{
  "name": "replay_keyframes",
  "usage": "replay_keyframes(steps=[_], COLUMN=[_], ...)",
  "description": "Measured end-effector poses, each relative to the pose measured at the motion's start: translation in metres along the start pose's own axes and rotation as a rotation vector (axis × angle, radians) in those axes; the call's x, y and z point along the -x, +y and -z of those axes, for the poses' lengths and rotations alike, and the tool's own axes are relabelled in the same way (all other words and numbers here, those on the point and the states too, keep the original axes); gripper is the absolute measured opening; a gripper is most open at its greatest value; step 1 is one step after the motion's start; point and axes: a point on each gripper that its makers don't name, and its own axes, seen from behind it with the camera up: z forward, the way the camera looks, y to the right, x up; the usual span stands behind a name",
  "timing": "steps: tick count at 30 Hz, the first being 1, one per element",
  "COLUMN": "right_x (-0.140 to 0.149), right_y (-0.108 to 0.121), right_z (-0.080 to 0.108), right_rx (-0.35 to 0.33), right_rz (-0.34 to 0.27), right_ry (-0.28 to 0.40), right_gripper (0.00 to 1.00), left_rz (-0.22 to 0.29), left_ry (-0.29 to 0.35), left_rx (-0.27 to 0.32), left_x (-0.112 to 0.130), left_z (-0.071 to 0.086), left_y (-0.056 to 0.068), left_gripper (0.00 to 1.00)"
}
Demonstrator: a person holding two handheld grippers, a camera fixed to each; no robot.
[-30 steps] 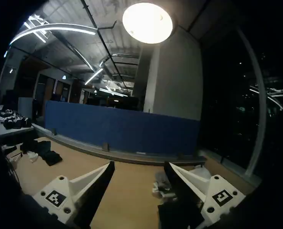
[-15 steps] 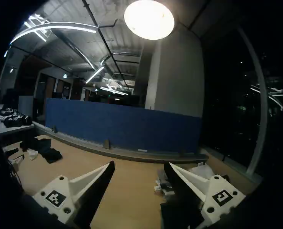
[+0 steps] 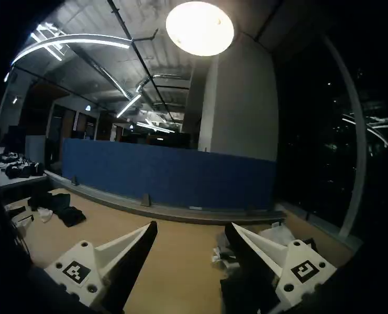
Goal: Fold towel
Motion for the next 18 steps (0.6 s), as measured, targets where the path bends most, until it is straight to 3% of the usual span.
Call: replay_keyframes(steps=[12,18], right_x=[0.001,0.007], right_y=[0.02,0.034], right_z=[0.01,0.011], right_rx=[-0.011,-0.009], right_rz=[-0.052,-0.106], right_ry=[-0.003,0.008], right_gripper=[1.0,1.0], left_rz=[-0.002,-0.002], left_ry=[0.001,0.001], left_rx=[0.0,0.0], left_x=[0.0,0.0], left_z=[0.0,-0.001], left_y=[0.0,-0.001], left_gripper=[0.95,0.95])
